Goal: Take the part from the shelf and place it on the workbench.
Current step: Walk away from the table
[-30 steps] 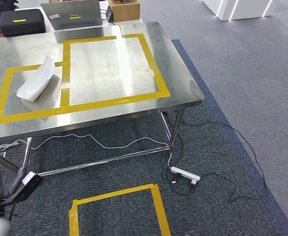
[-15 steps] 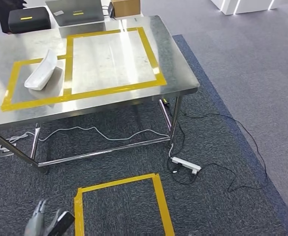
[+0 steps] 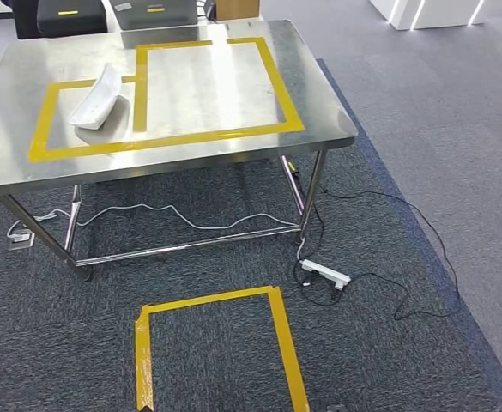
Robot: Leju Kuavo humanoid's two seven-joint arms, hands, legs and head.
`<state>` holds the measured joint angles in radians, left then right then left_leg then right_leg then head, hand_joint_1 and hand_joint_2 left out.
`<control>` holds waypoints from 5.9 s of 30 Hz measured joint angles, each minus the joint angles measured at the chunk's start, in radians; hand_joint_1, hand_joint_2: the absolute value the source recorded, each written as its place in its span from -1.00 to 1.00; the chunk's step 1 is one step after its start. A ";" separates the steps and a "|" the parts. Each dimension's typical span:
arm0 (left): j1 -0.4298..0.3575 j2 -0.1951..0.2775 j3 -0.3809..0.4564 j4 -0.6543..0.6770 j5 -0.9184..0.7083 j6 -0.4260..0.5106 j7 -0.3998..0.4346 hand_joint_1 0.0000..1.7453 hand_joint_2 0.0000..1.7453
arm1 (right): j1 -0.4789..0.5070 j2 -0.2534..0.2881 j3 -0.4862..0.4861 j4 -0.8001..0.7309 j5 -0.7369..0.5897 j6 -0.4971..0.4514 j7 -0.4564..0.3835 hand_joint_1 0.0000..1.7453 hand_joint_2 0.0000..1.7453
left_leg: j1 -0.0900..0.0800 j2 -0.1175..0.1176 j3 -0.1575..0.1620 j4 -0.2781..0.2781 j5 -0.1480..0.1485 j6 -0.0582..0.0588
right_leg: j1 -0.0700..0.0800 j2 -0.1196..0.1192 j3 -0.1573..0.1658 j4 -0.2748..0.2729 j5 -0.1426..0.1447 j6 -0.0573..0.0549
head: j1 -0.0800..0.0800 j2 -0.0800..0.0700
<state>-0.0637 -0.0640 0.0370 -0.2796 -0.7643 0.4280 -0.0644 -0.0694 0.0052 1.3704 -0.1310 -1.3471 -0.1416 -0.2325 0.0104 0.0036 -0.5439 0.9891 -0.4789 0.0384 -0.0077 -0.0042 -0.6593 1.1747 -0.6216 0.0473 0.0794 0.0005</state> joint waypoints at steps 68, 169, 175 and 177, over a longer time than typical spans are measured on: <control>0.005 -0.091 0.000 0.055 -0.033 0.005 0.103 -1.00 -1.00 | -0.014 -0.026 -0.013 0.004 -0.009 0.023 0.015 -1.00 -1.00 | -0.017 0.009 -0.010 -0.002 0.015 -0.007 | -0.004 0.002 0.173 -0.175 0.078 0.000 | -0.002 0.000; 0.005 -0.088 0.000 0.055 -0.052 -0.032 0.125 -1.00 -1.00 | -0.004 -0.037 0.045 -0.001 0.007 0.015 0.023 -1.00 -1.00 | -0.009 -0.015 -0.179 0.304 -0.106 -0.050 | -0.011 -0.040 0.158 -0.183 0.087 -0.051 | -0.025 0.000; 0.005 -0.086 0.000 0.055 -0.048 -0.031 0.121 -1.00 -1.00 | -0.013 -0.036 0.055 -0.001 0.022 0.018 0.026 -1.00 -1.00 | -0.024 0.064 -0.031 0.028 0.003 -0.027 | -0.004 -0.107 0.172 -0.182 0.072 -0.030 | -0.026 0.000; 0.009 -0.079 0.000 0.055 -0.046 -0.043 0.110 -1.00 -1.00 | -0.019 -0.035 0.060 -0.002 0.031 0.018 0.030 -1.00 -1.00 | -0.027 0.050 -0.032 0.022 0.000 -0.020 | -0.002 -0.128 0.178 -0.186 0.068 -0.019 | -0.025 0.000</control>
<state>-0.0551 -0.1432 0.0374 -0.2243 -0.8102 0.3851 0.0458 -0.0884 -0.0300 1.4308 -0.1328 -1.3162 -0.1234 -0.2024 -0.0162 0.0531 -0.5759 1.0110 -0.4785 0.0186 -0.0098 -0.1325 -0.4809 0.9889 -0.5533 0.0286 0.0542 0.0004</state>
